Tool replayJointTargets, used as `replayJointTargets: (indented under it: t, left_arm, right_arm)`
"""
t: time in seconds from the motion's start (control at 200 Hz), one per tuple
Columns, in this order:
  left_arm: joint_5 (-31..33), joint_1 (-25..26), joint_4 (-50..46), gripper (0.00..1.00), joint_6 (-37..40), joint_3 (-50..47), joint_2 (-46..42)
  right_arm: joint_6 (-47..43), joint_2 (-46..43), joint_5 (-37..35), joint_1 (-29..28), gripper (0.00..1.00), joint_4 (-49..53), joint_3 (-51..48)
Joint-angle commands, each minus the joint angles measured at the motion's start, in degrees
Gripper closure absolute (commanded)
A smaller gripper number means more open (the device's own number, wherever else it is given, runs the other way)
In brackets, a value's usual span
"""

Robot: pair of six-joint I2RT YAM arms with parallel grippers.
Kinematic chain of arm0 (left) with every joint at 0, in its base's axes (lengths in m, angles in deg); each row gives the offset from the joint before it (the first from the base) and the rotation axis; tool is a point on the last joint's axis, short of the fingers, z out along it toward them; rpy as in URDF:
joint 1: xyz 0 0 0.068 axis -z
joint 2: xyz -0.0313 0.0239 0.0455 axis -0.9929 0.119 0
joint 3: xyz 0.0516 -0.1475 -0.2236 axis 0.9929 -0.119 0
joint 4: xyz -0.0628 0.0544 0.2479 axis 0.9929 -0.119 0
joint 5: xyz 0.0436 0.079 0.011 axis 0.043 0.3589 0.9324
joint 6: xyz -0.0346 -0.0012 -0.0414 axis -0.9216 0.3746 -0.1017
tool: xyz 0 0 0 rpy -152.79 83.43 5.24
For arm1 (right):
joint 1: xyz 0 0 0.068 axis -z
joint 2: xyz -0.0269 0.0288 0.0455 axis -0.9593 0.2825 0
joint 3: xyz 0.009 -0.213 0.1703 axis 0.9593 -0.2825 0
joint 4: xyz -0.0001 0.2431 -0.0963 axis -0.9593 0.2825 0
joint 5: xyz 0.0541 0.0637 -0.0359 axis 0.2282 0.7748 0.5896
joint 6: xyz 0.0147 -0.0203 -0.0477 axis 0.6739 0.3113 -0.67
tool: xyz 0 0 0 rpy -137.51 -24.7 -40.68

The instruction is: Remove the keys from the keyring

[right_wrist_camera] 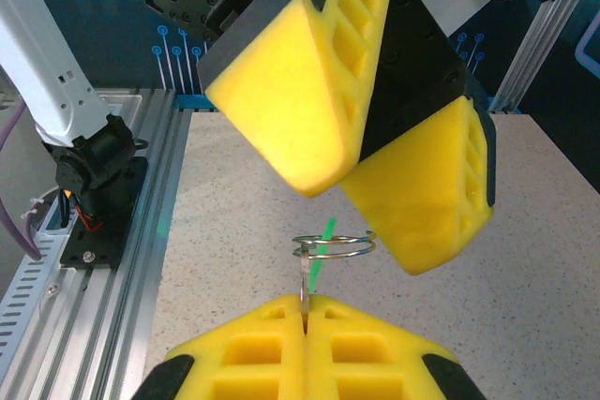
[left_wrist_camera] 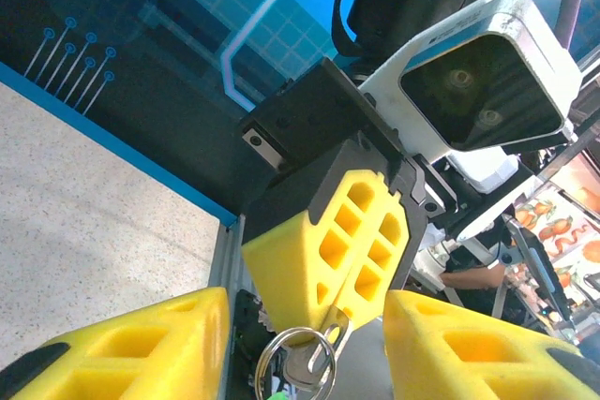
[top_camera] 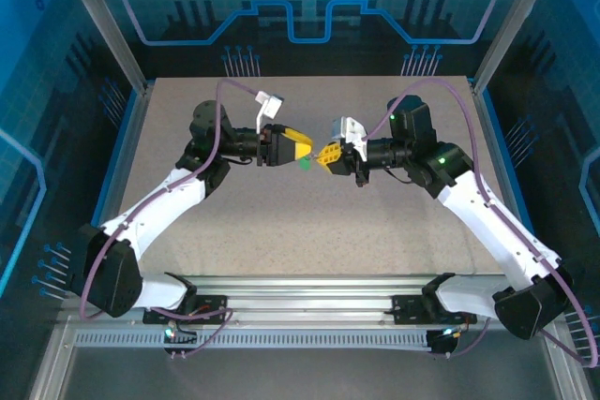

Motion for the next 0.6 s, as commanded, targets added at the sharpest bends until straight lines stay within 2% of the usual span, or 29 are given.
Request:
replayJointTargets:
  t: [0.0,0.24,0.505,0.595]
  left_arm:
    - [-2.36,1.05,0.42,0.52,0.02,2.24,0.36]
    - [-2.94,0.98,-0.22,0.72,0.29,2.25,0.08]
    - [-2.25,0.01,1.08,0.74,-0.87,1.99,-0.22]
    - [-2.29,0.0,1.58,0.83,-1.13,1.98,-0.1]
  right_arm:
    - [1.03,-0.55,1.85,0.98,1.0,-0.31,1.41]
    - [1.72,-1.12,1.02,1.48,1.0,-1.4,0.89]
    - [2.51,-2.09,0.82,2.19,1.0,-2.24,0.0]
    - [2.78,-2.26,0.73,2.22,1.0,-2.65,-0.1]
